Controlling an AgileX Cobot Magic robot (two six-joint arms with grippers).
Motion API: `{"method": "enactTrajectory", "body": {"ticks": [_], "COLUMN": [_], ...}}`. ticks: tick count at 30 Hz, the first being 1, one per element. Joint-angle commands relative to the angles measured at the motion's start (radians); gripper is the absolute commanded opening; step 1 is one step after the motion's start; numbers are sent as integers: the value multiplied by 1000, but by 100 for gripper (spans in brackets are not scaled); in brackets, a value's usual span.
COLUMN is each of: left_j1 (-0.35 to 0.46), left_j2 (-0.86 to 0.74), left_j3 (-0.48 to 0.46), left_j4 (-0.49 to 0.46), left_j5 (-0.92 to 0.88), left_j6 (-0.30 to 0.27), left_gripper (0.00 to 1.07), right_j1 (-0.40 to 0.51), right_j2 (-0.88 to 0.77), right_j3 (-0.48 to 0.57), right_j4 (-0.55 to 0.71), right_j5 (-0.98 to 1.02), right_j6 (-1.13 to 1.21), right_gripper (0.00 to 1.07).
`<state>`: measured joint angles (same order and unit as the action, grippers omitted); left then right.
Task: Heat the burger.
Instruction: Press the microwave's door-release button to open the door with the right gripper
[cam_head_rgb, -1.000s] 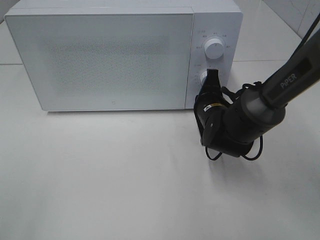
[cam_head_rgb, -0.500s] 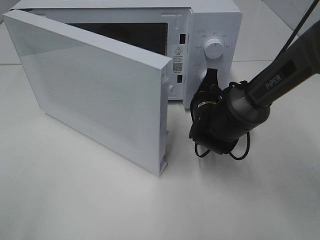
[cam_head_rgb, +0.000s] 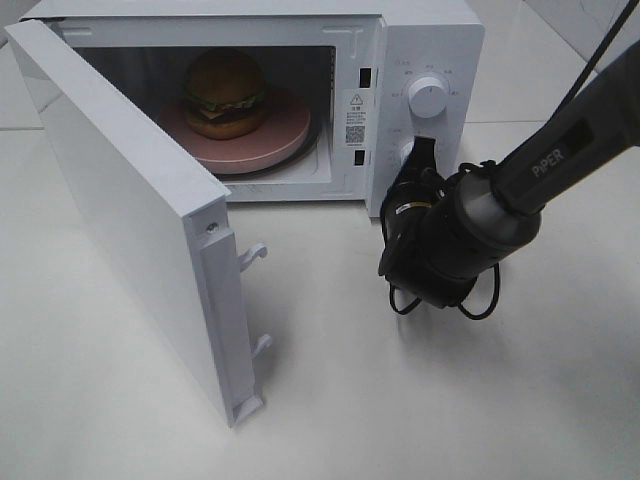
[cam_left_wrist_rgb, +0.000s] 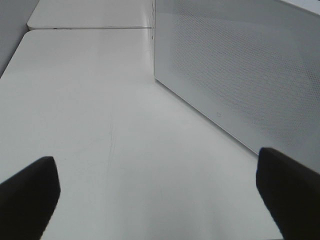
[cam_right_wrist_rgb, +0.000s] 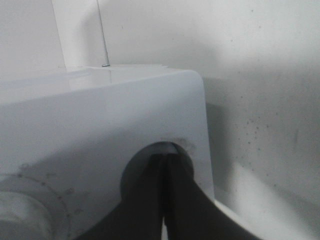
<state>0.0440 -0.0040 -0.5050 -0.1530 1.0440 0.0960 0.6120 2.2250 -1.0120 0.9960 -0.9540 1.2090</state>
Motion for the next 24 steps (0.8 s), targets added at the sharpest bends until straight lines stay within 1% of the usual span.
{"method": "enactTrajectory", "body": {"ticks": [1,8,10,13,15,18,20,21,23,24], "left_j1": [4,4,4,4,4,4,4,4,4,4], "left_j2": [-21,-21,-21,-21,-21,-21,-21,-21,-21,-21], "left_j3": [3,3,3,3,3,3,3,3,3,3], "left_j4": [-5,-5,-5,-5,-5,-5,-5,-5,-5,-5], "left_j5": [-7,-7,-7,-7,-7,-7,-7,-7,-7,-7], "left_j6": [-4,-4,-4,-4,-4,-4,-4,-4,-4,-4], "left_gripper": [100,100,100,100,100,100,100,100,100,100], "right_j1": [-48,-36,-36,-36,-36,-36,-36,-36,-36,-36], "right_j2": [-20,-46,-66,-77,-112,-120,-148,-148,-192,-192], "right_j3": [-54,19,59,71,123,138,177,177,236,236], "right_j4": [-211,-228,-269,-273,-289,-296,-327,-327,-363,-363], "right_j5": [-118,-76,-58,-46,-21,-11,57,57,80,80], "right_j6": [19,58,98,98,95,95,91,91,89,89], "right_gripper": [0,0,0,0,0,0,0,0,0,0]}}
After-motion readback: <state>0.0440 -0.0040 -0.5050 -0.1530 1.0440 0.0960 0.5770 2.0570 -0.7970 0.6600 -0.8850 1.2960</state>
